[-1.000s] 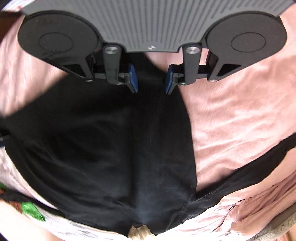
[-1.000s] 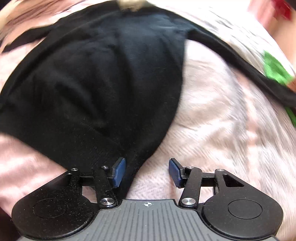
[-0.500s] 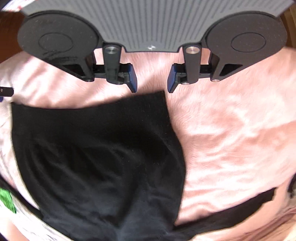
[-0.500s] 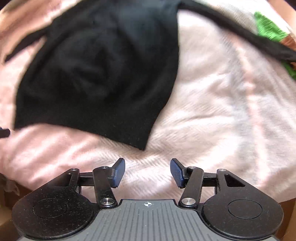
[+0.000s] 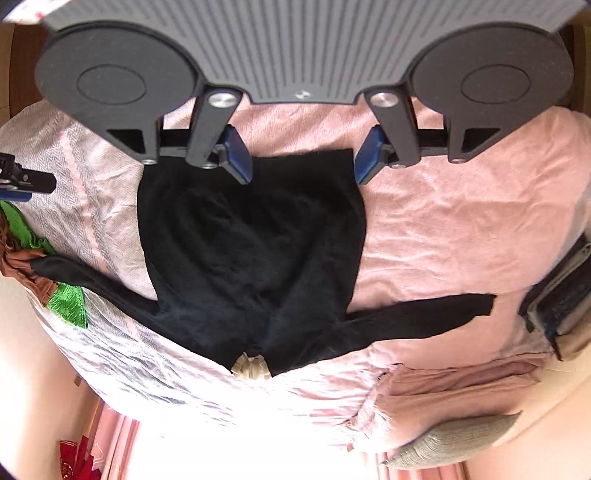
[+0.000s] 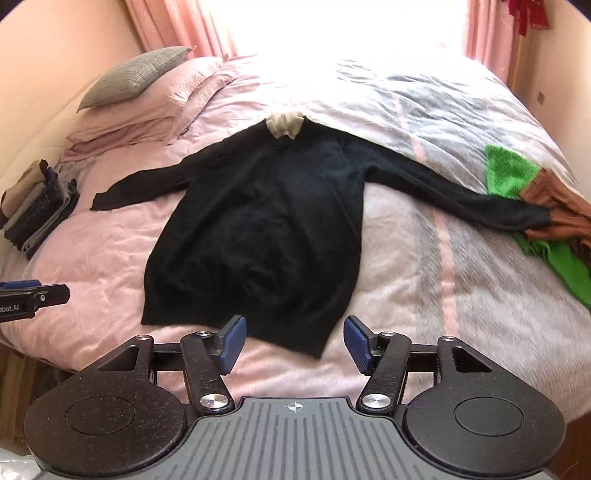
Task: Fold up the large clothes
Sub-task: 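Release the sweater and lift both tools away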
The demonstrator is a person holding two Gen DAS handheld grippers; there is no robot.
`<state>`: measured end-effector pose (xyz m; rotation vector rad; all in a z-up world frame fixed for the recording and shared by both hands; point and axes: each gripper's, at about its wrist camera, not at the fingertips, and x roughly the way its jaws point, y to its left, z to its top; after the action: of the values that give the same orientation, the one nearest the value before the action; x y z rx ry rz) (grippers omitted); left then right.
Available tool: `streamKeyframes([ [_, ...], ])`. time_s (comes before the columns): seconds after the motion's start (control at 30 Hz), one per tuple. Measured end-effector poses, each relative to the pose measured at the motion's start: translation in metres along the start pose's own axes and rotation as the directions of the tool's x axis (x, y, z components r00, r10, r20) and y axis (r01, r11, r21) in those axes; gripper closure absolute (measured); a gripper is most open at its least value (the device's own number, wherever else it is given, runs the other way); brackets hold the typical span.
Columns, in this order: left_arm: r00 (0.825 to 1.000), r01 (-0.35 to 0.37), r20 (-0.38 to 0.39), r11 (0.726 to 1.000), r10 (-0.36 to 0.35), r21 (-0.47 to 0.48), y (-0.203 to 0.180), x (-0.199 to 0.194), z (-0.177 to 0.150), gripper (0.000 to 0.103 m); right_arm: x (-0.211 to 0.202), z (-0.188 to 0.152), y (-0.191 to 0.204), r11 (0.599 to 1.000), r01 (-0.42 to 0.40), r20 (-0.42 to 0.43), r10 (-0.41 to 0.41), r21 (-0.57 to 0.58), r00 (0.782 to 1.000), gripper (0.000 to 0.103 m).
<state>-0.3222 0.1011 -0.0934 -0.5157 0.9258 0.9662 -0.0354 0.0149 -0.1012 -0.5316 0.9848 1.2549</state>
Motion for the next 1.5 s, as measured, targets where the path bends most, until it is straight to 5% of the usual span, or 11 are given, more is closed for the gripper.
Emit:
streamKeyframes([
  [0.6,1.0,-0.021,-0.017,0.998,0.022,0.053,-0.004,-0.057,-0.033,0.041,-0.03,-0.037,0.018,1.0,0.003,-0.032,-0.003,-0.006,0.999,0.047],
  [1.5,1.0,0.001,-0.025,0.997,0.001,0.083,-0.01,-0.054,-0.025,0.039,-0.033,-0.035,0.01,1.0,0.02,-0.029,-0.02,0.01,0.999,0.046],
])
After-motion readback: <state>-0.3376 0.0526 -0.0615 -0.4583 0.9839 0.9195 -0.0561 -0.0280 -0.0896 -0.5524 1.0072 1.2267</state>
